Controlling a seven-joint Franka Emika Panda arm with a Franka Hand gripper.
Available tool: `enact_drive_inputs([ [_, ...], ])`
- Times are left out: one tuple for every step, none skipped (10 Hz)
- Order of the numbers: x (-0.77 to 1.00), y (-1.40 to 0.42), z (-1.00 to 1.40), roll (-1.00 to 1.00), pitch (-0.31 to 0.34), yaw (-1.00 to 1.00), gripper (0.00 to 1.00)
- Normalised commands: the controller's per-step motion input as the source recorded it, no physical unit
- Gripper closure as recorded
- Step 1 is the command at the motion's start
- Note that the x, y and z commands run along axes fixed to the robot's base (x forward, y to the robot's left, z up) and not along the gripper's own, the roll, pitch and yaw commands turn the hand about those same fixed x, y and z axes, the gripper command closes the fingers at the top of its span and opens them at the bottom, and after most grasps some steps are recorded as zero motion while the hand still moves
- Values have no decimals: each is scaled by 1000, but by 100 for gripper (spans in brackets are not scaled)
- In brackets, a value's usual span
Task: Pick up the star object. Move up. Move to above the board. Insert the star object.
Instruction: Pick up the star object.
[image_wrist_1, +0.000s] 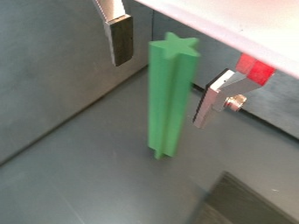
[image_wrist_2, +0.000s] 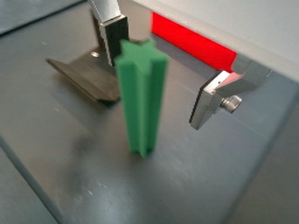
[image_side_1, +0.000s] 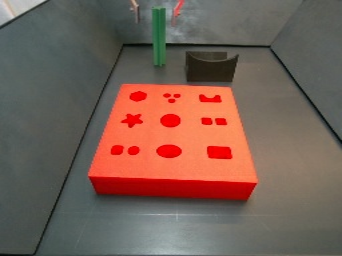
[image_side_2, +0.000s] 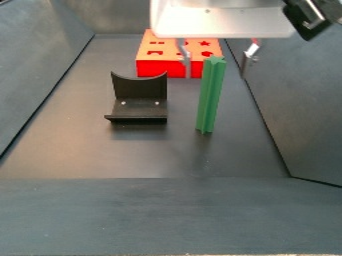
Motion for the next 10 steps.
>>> enact_drive_inputs([
  [-354,23,-146,-7,-50,-320,0],
  [-123,0,-69,-1,-7,-223,0],
  [123,117,-111,-14,0,-446,0],
  [140,140,0,-60,16,-443,0],
  [177,189,0,-74,17,-363,0],
  [163,160,0,-67,20,-229,0],
  [0,0,0,0,0,0,100],
  [0,0,0,0,0,0,100],
  [0,0,0,0,0,0,100],
  [0,0,0,0,0,0,100],
])
